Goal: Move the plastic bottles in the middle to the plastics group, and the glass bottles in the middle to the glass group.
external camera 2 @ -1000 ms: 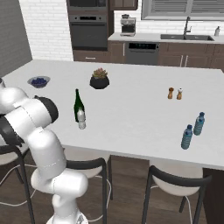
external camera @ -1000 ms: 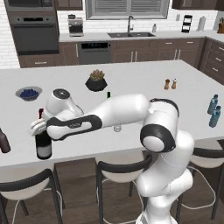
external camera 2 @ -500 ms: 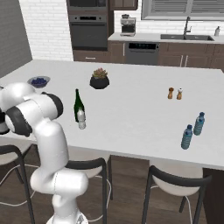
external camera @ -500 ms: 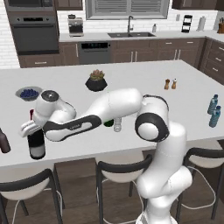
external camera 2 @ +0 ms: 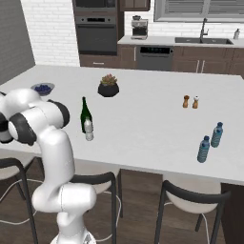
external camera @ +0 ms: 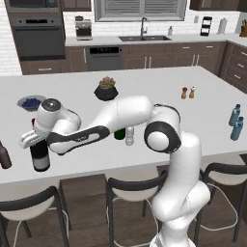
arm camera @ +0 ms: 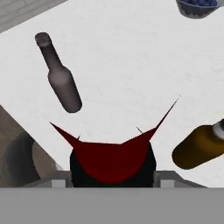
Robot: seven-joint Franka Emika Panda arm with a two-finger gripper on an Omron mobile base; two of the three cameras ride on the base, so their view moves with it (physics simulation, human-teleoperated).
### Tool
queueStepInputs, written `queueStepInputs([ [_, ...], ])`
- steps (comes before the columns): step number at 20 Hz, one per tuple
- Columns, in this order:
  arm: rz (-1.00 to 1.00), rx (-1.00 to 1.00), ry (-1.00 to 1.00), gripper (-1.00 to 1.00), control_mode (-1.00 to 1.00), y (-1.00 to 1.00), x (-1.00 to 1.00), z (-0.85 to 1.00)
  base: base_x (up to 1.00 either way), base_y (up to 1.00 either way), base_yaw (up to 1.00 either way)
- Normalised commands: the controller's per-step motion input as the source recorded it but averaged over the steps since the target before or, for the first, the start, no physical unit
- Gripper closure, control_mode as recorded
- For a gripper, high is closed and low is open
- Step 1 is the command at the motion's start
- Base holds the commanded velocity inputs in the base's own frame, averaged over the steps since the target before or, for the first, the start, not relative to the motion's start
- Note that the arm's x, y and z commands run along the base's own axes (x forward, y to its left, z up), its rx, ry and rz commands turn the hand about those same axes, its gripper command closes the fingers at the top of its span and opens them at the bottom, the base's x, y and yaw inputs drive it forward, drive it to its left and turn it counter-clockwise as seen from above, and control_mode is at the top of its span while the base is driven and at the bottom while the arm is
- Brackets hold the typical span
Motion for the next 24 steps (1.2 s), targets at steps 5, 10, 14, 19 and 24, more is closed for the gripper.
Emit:
queueStepInputs([
  [5,-0.05,0.00,0.00,1.00,-1.00,0.00,0.44,0.00,0.00,0.00,0.00],
  [10,-0.01,0.01,0.00,1.00,-1.00,0.04,0.18,0.00,0.00,0.00,0.00],
  [14,0.00,0.00,0.00,1.00,-1.00,0.23,0.01,0.00,0.00,0.00,0.00],
  [19,0.00,0.00,0.00,1.00,-1.00,0.16,0.08,0.00,0.00,0.00,0.00],
  [24,0.00,0.00,0.00,1.00,-1.00,0.02,0.23,0.00,0.00,0.00,0.00],
])
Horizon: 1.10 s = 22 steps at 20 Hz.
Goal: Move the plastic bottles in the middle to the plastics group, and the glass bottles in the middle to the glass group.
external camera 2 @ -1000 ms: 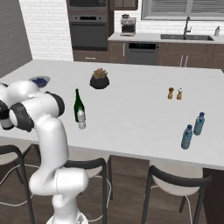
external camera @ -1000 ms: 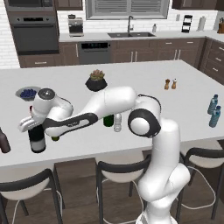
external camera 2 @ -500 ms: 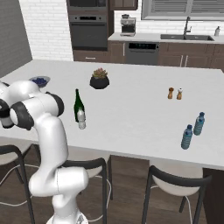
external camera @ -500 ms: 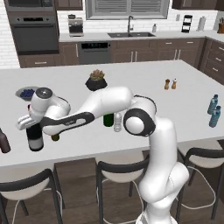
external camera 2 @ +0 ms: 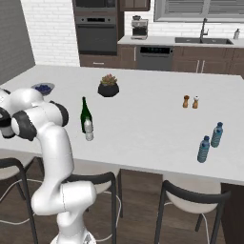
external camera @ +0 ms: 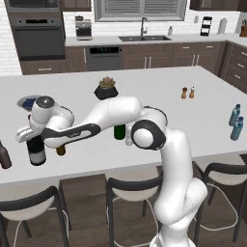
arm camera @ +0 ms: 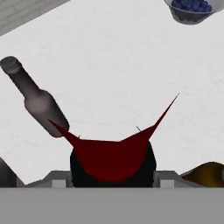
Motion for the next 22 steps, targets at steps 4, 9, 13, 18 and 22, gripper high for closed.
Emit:
queueStepInputs([
  [4,0.00,0.00,0.00,1.00,-1.00,0.02,0.33,0.00,0.00,0.00,0.00],
  [9,0.00,0.00,0.00,1.00,-1.00,0.01,0.19,0.00,0.00,0.00,0.00],
  [13,0.00,0.00,0.01,1.00,-1.00,0.00,0.04,-0.04,0.00,0.00,0.00],
  [18,0.00,0.00,0.05,1.00,-1.00,0.00,0.00,-0.36,0.00,0.00,0.00],
  [22,0.00,0.00,0.00,1.00,-1.00,0.00,0.00,-0.37,0.00,0.00,0.00],
])
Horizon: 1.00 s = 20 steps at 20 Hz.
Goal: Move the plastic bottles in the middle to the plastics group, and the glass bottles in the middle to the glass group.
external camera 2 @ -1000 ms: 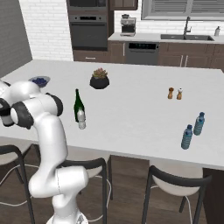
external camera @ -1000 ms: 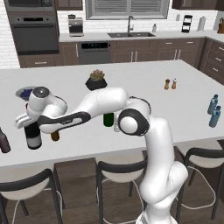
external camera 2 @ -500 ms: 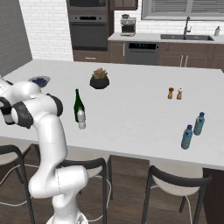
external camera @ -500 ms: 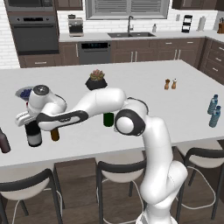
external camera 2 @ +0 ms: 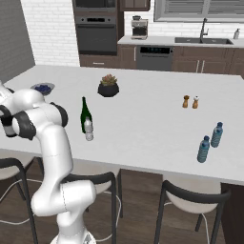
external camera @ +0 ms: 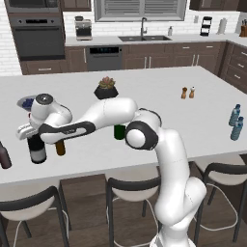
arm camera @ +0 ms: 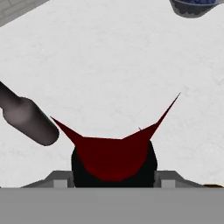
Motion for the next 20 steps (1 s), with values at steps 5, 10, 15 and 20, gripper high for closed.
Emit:
queueStepInputs([
  [5,0.00,0.00,0.00,1.00,-1.00,0.00,0.00,0.00,0.00,0.00,0.00],
  [10,0.00,0.00,0.00,-1.00,-1.00,0.00,0.00,0.00,0.00,0.00,0.00],
  [15,0.00,0.00,0.00,-1.00,-1.00,0.00,0.00,0.00,0.00,0.00,0.00],
  [20,-0.01,0.00,0.00,-1.00,-1.00,-0.07,0.00,0.01,0.00,0.00,0.00],
])
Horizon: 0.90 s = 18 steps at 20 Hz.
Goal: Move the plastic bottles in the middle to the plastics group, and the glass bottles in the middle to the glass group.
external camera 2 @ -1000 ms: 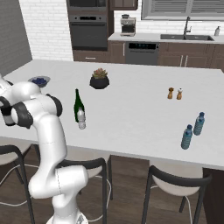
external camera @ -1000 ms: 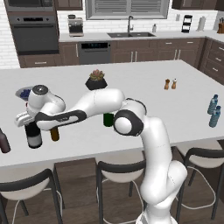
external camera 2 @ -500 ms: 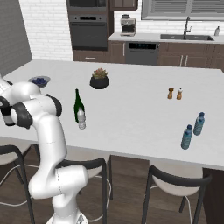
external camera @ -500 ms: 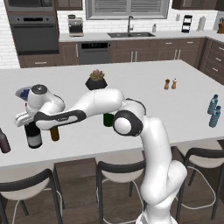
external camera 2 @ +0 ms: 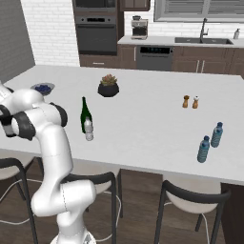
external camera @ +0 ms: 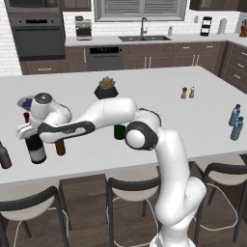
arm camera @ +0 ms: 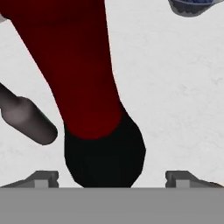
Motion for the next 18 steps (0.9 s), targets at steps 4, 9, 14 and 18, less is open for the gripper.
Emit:
queueStepInputs([
  [4,-0.03,0.00,0.00,-1.00,-1.00,-0.25,0.00,0.07,0.00,0.00,0.00],
  [9,-0.01,0.02,0.00,-1.00,-1.00,-0.34,-0.51,0.17,0.00,0.00,0.00],
  [14,-0.01,0.05,0.00,-1.00,-1.00,-0.55,-0.80,0.22,0.00,0.00,0.00],
  [18,-0.05,0.04,0.00,-1.00,-1.00,-0.92,-0.64,0.30,0.00,0.00,0.00],
])
